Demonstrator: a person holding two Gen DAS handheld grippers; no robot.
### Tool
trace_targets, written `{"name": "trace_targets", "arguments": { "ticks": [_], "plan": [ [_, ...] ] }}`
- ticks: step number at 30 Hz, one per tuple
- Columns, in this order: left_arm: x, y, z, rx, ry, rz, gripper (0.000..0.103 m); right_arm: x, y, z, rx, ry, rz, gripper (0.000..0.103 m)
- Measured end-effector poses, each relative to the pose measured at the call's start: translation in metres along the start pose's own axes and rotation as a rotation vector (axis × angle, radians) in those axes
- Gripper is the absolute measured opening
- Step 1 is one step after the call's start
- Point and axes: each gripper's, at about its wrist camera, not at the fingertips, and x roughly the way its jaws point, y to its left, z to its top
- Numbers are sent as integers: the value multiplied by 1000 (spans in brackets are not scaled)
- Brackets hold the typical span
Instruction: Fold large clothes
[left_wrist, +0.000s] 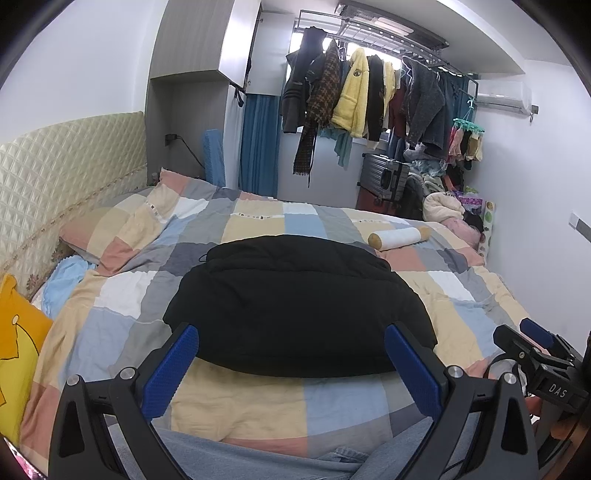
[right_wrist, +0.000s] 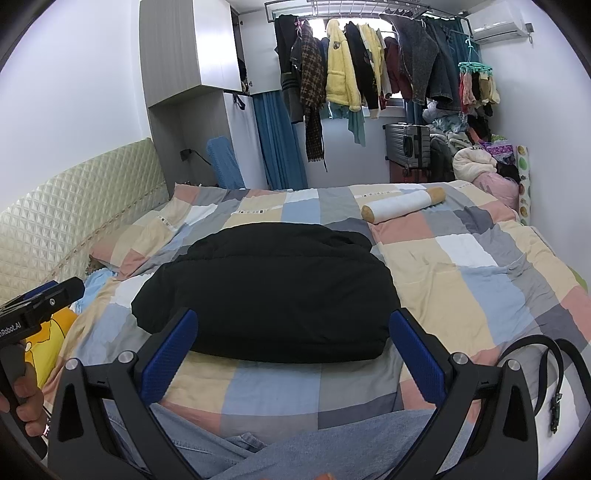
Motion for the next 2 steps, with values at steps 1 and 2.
{"name": "trace_targets", "arguments": {
  "ticks": [1,2],
  "plan": [
    [0,0,0,0,1,-3,102,-1,0,-1,-1,-5,-5,103],
    [0,0,1,2,3,-2,102,0,0,-1,-1,-6,-7,103]
  ]
}}
